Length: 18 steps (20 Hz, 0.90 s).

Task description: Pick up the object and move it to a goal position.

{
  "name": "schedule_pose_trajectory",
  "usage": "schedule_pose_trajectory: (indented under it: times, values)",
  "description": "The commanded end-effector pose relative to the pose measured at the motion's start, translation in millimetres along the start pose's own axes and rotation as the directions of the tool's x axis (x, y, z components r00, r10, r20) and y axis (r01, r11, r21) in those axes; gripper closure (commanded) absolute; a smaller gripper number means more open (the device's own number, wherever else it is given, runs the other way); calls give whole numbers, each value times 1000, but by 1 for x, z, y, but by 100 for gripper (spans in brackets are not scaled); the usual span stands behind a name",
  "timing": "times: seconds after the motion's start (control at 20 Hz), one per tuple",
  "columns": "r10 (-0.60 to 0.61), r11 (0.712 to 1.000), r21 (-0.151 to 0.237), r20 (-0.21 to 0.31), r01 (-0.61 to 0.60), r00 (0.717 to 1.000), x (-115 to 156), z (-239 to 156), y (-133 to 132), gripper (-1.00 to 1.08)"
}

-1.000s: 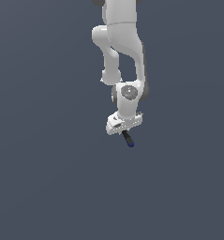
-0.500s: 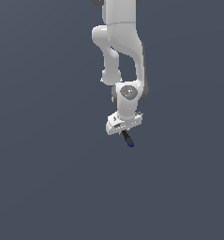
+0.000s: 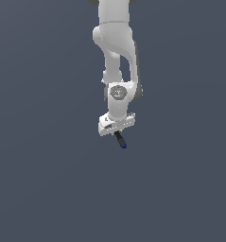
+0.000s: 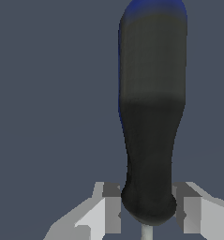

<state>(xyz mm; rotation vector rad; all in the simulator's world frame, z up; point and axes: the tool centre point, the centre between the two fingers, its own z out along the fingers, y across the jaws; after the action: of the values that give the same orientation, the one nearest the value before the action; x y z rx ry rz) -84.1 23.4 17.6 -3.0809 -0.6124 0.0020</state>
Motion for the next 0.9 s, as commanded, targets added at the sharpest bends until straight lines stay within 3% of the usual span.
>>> schedule_pose_trajectory:
  times: [0.0, 0.45, 0.85]
  values:
    - [1, 1000, -1, -1, -1, 1000, -8, -2, 21, 108]
    - [1, 1000, -1, -1, -1, 1000, -42, -6, 109, 108]
    - [1, 1000, -1, -1, -1, 1000, -57, -9, 153, 108]
